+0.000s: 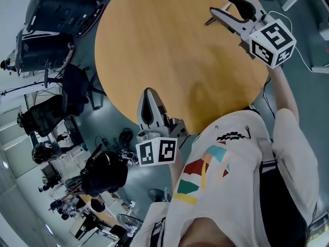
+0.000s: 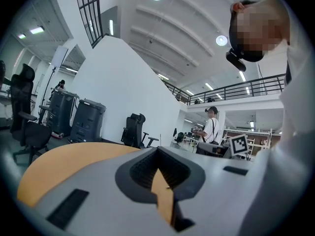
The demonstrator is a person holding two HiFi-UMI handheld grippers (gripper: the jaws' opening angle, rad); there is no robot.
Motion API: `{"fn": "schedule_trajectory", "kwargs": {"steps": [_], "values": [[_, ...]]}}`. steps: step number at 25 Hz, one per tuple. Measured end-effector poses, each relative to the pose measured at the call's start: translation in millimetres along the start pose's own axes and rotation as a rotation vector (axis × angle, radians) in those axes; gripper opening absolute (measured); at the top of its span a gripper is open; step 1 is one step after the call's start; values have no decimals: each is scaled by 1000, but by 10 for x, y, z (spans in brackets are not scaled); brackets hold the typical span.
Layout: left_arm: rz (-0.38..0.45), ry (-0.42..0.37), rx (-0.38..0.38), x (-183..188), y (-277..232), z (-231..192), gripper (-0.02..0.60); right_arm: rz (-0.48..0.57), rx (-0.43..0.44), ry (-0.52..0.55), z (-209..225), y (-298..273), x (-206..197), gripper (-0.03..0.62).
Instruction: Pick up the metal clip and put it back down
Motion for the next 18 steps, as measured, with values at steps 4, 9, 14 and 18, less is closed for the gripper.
{"fn": "schedule_trajectory", "kwargs": {"steps": [4, 9, 14, 18], "values": [[15, -1, -6, 88, -19, 104, 44, 144, 56, 118, -622, 204, 588, 14], [68, -17, -25, 189, 79, 329, 44, 275, 142, 134, -1477, 401, 887, 14], [118, -76, -5, 417, 219, 486, 44, 213, 407, -32, -2090, 532, 704, 14], [130, -138, 15, 456, 326, 748, 44, 44, 473, -213, -2113, 850, 493, 14]]}}
Point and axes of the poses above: the fingertips, and each gripper's own axes: y backward along the fingers, z to its right, x out of its top, the point moved 2 cm from there along y, backward along the fingers, and after that the axes turned 4 degrees about -z, right-handed, at the moved point
